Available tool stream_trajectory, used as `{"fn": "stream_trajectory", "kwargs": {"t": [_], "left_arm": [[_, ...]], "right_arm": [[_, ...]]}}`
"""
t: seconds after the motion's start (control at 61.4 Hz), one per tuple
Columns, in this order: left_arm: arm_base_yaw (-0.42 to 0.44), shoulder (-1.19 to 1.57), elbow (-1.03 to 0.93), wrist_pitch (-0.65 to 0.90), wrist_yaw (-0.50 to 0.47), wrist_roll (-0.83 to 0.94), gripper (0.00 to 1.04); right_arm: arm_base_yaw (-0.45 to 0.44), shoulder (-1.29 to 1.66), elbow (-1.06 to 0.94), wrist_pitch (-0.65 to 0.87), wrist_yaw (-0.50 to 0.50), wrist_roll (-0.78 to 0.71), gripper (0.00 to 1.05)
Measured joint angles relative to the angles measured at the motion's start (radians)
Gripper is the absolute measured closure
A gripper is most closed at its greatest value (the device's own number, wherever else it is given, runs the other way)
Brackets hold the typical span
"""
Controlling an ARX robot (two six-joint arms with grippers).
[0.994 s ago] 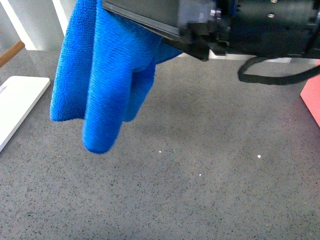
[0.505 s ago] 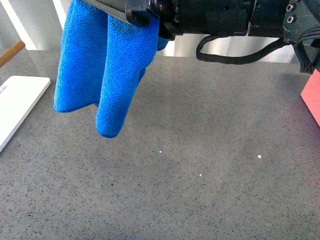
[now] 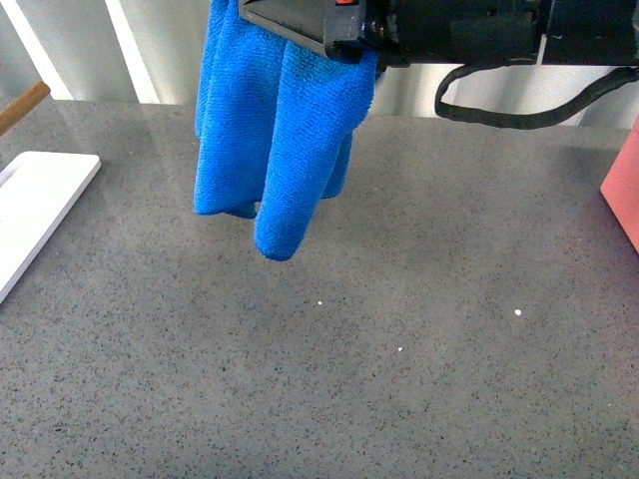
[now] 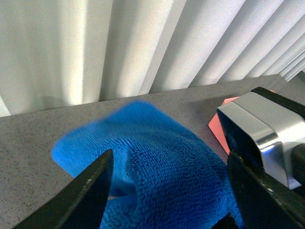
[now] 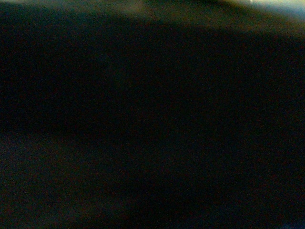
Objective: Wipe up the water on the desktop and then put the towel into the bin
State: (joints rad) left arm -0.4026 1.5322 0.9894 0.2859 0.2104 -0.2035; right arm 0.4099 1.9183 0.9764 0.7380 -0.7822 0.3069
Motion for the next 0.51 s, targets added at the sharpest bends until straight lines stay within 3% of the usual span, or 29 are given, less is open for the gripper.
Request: {"fn": "stream_trajectory", "kwargs": {"t": [0.196, 0.505], "left_arm": [[0.000, 0.000, 0.000, 0.000, 0.000, 0.002, 0.05], [-0.002, 0.001, 0.000, 0.000, 0.013, 0.005, 0.07]], "right_arm": [[-0.016, -0.038, -0.034, -0.019, 0.007, -0.028, 0.99], [-0.029, -0.080, -0.084, -0.066, 0.011, -0.068, 0.99]]}}
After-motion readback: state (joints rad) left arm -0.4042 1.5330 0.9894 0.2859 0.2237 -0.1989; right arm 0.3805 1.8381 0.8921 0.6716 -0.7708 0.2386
